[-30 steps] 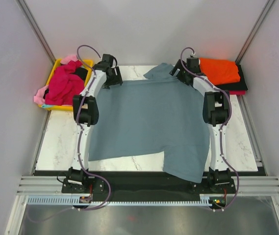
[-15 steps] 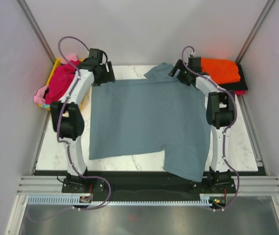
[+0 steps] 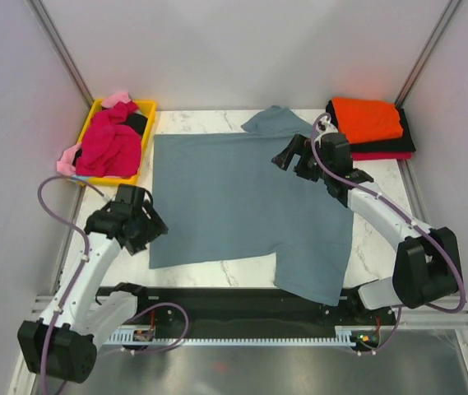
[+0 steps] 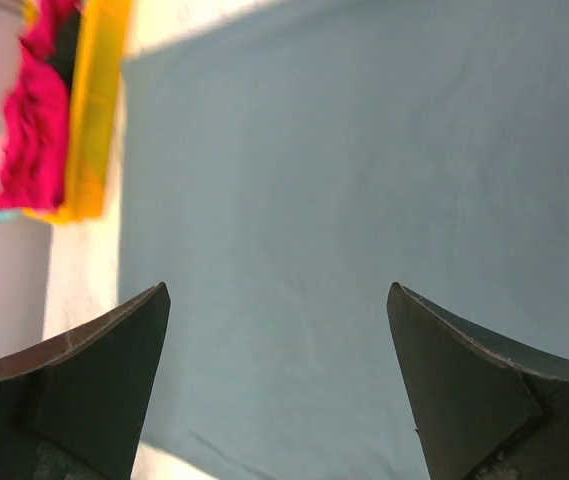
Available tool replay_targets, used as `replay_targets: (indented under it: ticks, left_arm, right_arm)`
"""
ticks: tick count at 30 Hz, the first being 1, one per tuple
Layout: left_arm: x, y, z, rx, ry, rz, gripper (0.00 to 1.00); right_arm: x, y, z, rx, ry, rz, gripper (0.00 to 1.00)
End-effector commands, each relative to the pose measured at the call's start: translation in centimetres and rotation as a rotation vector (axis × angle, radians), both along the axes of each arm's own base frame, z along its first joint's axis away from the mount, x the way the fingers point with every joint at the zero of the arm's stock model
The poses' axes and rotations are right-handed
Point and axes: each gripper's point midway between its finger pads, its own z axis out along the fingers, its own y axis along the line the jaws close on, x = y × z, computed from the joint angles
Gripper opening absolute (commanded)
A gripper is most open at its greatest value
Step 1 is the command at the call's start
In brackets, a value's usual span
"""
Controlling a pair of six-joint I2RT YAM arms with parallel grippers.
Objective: Fold and stack the t-shirts
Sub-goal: Fold the tshirt
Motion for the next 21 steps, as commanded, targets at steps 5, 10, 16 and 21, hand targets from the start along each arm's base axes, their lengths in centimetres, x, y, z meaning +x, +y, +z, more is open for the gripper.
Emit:
replay_targets:
  ticks: [5, 10, 16, 21]
  left_arm:
    - [-5.9, -0.4, -3.6, -0.096, 0.033, 0.265, 0.72]
    - [-5.8, -1.0, -4.5, -0.057, 0.071, 0.307, 0.73]
    - [-5.2, -1.3, -7.1, 0.026, 0.097, 0.316, 0.73]
    - [-5.0, -0.7, -10.1, 0.104, 0.141, 0.316, 0.73]
  right_arm:
    - [-3.7, 0.2, -4.7, -0.008, 0.117, 0.042, 0.98]
    - [-4.7, 0.1, -4.0, -0.013, 0.114, 0.061, 0.98]
    - [-5.5, 0.0, -3.3, -0.015, 0.103, 0.074, 0.98]
    - [-6.2, -0.3, -2.7, -0.026, 0.087, 0.078, 0.98]
